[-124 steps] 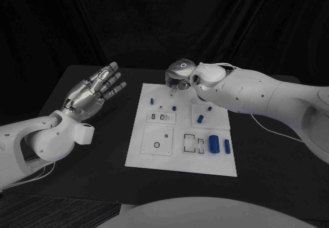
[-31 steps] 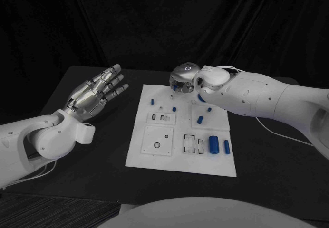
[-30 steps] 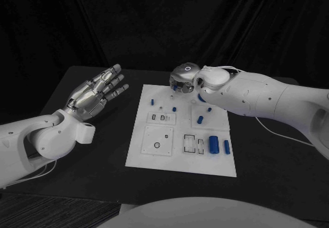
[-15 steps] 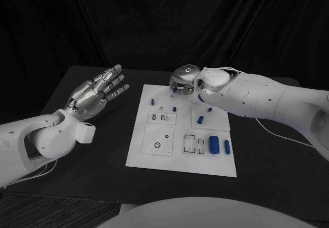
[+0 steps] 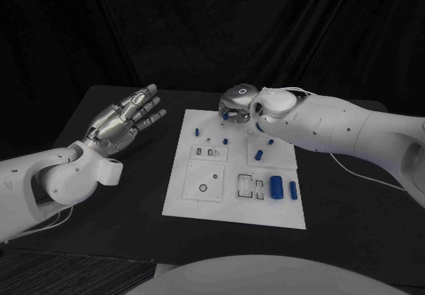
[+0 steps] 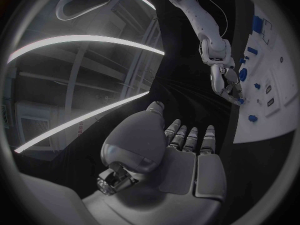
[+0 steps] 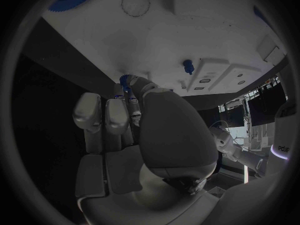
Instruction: Assemble the parts on the task board
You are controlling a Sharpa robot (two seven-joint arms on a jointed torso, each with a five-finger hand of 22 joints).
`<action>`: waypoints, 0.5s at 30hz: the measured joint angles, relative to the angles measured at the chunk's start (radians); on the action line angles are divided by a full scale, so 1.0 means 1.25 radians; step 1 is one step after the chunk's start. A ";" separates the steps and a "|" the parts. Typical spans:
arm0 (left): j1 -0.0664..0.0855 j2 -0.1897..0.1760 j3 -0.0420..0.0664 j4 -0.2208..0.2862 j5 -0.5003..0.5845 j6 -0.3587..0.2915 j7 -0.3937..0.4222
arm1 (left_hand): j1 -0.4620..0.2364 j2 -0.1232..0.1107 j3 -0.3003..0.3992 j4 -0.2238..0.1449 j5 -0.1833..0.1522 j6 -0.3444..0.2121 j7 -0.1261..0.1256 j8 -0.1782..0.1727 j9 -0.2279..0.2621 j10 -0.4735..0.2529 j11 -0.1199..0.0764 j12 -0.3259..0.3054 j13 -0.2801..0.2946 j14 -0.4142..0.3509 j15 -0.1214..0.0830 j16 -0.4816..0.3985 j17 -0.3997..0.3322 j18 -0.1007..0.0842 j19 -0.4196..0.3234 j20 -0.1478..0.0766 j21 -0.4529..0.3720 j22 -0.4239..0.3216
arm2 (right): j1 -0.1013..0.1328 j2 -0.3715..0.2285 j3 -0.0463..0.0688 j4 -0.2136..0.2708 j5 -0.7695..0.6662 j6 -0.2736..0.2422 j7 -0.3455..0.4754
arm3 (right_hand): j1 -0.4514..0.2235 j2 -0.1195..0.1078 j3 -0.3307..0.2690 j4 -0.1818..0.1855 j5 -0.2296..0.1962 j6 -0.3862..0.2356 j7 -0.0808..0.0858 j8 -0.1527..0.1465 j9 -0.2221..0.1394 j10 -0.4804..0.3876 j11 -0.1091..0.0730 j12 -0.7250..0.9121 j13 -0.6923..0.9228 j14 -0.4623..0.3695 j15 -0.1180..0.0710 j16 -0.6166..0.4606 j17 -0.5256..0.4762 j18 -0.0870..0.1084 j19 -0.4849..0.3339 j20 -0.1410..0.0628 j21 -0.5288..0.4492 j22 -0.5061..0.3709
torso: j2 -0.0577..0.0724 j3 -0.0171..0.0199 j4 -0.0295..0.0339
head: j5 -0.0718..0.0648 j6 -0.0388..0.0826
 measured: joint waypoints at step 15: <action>0.000 0.004 0.000 -0.009 0.000 0.004 -0.007 | 0.000 0.000 0.000 0.000 0.000 0.000 0.000 0.000 0.000 0.000 0.000 0.000 0.000 0.000 0.000 0.000 0.001 0.000 0.000 0.000 0.000 0.000 | -0.002 -0.033 0.000 0.015 0.000 -0.017 -0.021 | -0.035 -0.005 -0.064 -0.024 -0.001 -0.252 -0.063 -0.006 -0.066 -0.258 0.009 0.000 0.001 -0.051 0.017 -0.052 -0.071 0.000 -0.059 0.020 -0.073 -0.048 | 0.000 0.0004 0.0000 | -0.002 0.000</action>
